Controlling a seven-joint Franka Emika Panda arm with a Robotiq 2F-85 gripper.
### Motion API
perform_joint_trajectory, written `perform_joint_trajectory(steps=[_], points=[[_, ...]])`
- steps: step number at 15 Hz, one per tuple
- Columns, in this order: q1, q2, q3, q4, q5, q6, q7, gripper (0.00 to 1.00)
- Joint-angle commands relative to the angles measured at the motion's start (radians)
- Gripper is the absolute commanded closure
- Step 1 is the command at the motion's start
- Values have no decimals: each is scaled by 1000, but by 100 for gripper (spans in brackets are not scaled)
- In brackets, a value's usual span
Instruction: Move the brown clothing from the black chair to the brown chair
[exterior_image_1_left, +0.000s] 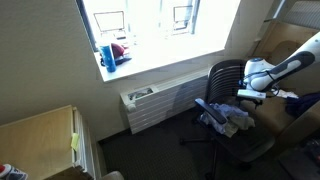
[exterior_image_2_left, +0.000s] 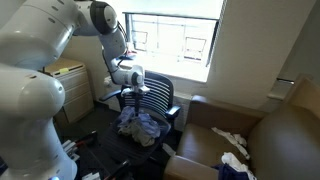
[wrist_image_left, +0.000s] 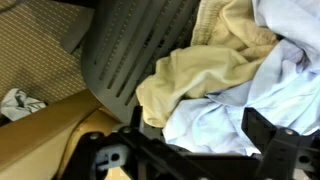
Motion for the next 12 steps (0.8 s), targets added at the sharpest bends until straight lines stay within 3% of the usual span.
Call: perform_joint_trajectory(steps=[1,3,7,9,12], points=[[-59,-44,73,-54,1,-174,-4,0],[-82,-36,115,-74,3,-229,-28,0],[-67,-23,101,-38,-30,-203,25,0],[-9,51,51,-30,-129,-58,63,0],[-8,211,49,18,-185,185,78,0]])
